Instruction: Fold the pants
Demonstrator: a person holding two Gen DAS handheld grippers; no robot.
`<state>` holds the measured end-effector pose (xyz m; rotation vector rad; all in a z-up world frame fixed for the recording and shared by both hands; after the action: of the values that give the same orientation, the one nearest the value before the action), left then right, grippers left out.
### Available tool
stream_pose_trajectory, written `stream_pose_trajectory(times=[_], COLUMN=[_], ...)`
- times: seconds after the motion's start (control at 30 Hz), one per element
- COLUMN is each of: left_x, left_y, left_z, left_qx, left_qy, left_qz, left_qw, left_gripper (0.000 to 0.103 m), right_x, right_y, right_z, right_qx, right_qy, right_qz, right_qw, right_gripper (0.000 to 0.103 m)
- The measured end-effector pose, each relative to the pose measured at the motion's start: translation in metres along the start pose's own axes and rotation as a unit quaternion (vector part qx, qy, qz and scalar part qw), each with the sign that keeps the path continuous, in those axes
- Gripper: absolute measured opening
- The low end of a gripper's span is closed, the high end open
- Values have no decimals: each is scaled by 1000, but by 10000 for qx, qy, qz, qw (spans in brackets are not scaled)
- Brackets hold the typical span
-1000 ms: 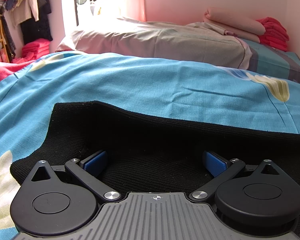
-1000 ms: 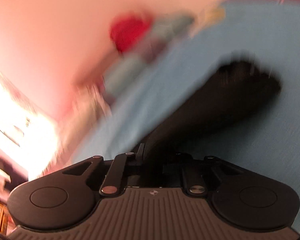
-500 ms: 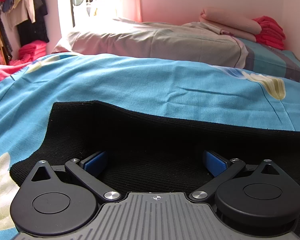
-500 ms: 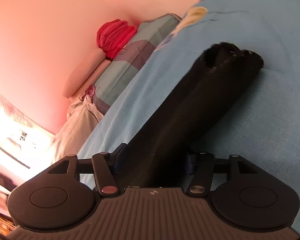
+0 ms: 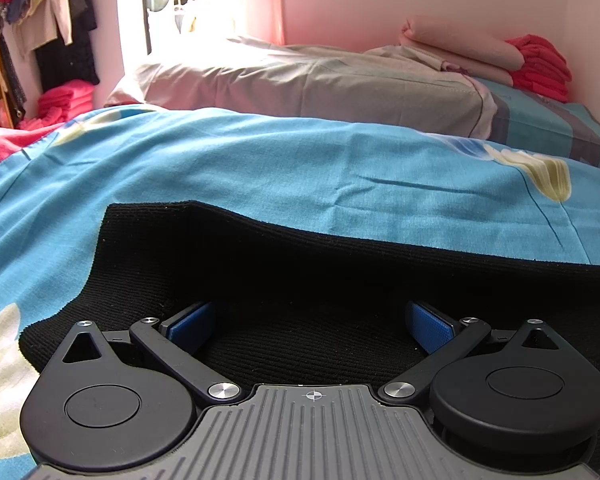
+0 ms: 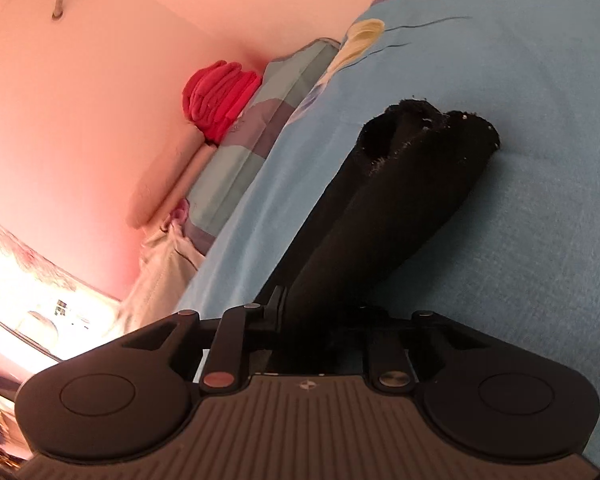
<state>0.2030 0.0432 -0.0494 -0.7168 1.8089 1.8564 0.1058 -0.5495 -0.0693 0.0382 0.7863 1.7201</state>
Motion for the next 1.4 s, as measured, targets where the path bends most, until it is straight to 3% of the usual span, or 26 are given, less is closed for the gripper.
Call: stream_pose_trajectory(times=[0.03, 0.1, 0.2, 0.33, 0.43, 0.53, 0.57, 0.6, 0.7, 0.77, 0.8, 0.83, 0.9, 0.97, 1.0, 1.03, 1.07, 1.1, 1.13, 1.17, 1.2, 1.23, 1.33, 1.4], left_x=[0, 0, 0, -1, -1, -2, -3, -4, -7, -9, -10, -10, -12, -13, -13, -14, -15, -15, -16, -17, -18, -19, -24, -26], left_y=[0, 0, 0, 1, 2, 8, 11, 15, 27, 31, 33, 35, 38, 44, 48, 52, 55, 59, 62, 65, 67, 69, 78, 86], left_z=[0, 0, 0, 1, 2, 5, 6, 7, 15, 22, 24, 25, 27, 29, 30, 31, 32, 34, 35, 35, 35, 34, 20, 2], left_qx=[0, 3, 14, 30, 55, 179, 250, 320, 352, 318, 267, 229, 183, 144, 149, 164, 182, 197, 199, 192, 190, 186, 295, 409], left_qy=[0, 0, 16, 42, 82, 202, 255, 310, 521, 666, 710, 738, 756, 774, 787, 804, 830, 859, 883, 895, 898, 911, 803, 676], left_qz=[0, 0, -3, -6, -32, -164, -248, -339, -597, -704, -744, -775, -851, -952, -1012, -1053, -1079, -1118, -1145, -1146, -1132, -1100, -1070, -1042], left_qw=[10000, 10000, 10000, 10000, 9999, 9995, 9991, 9984, 9962, 9948, 9943, 9940, 9933, 9923, 9916, 9910, 9905, 9898, 9893, 9892, 9893, 9896, 9906, 9914], left_gripper=[103, 103, 103, 103, 103, 103, 103, 103, 103, 103, 103, 103, 103, 103, 103, 103, 103, 103, 103, 103, 103, 103, 103, 103], right_x=[1, 6, 17, 36, 27, 20, 21, 22, 26, 37, 50, 68, 115, 173, 207, 244, 277, 311, 333, 348, 357, 357, 346, 346], right_y=[3, 11, 23, 20, 11, 7, 6, 3, 4, 9, 14, 18, 27, 32, 29, 21, 12, 1, -11, -20, -25, -25, -19, -18], right_z=[0, 3, 12, 33, 29, 22, 23, 24, 37, 60, 82, 106, 151, 182, 192, 197, 195, 187, 178, 170, 165, 167, 181, 183], right_qx=[-5, -107, -39, 91, 20, -52, 11, 192, 701, 1174, 1475, 1755, 1949, 1765, 1626, 1479, 1374, 1361, 1440, 1526, 1570, 1580, 1461, 1469], right_qy=[-74, -257, -341, 326, 251, 51, 174, 361, 1083, 1794, 2512, 3310, 4743, 5877, 6427, 7018, 7526, 8024, 8340, 8549, 8635, 8609, 8405, 8359], right_qz=[32, 121, 176, 325, 228, 186, 190, 189, 21, -258, -558, -876, -1468, -1833, -1807, -1633, -1491, -1331, -1173, -1033, -1031, -1078, -883, -937], right_qw=[10000, 9995, 9993, 9989, 9994, 9998, 9997, 9990, 9916, 9764, 9550, 9230, 8458, 7680, 7266, 6774, 6265, 5656, 5195, 4850, 4680, 4714, 5142, 5205], right_gripper=[29, 56, 68, 70, 61, 45, 29, 19, 19, 19, 19, 19, 19, 19, 19, 19, 19, 20, 20, 19, 20, 20, 21, 23])
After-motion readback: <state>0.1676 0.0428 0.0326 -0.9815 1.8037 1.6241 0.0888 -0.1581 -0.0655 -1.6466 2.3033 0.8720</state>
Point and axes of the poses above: each gripper's, at about its wrist camera, not at the fingertips, and y roughly against the way its jaws point, z to its left, x to its underside, the point moved 5 cm from there along -y, roughly the way its jaws point, and after that the axes turned 8 degrees about z, right-handed, at the moved point
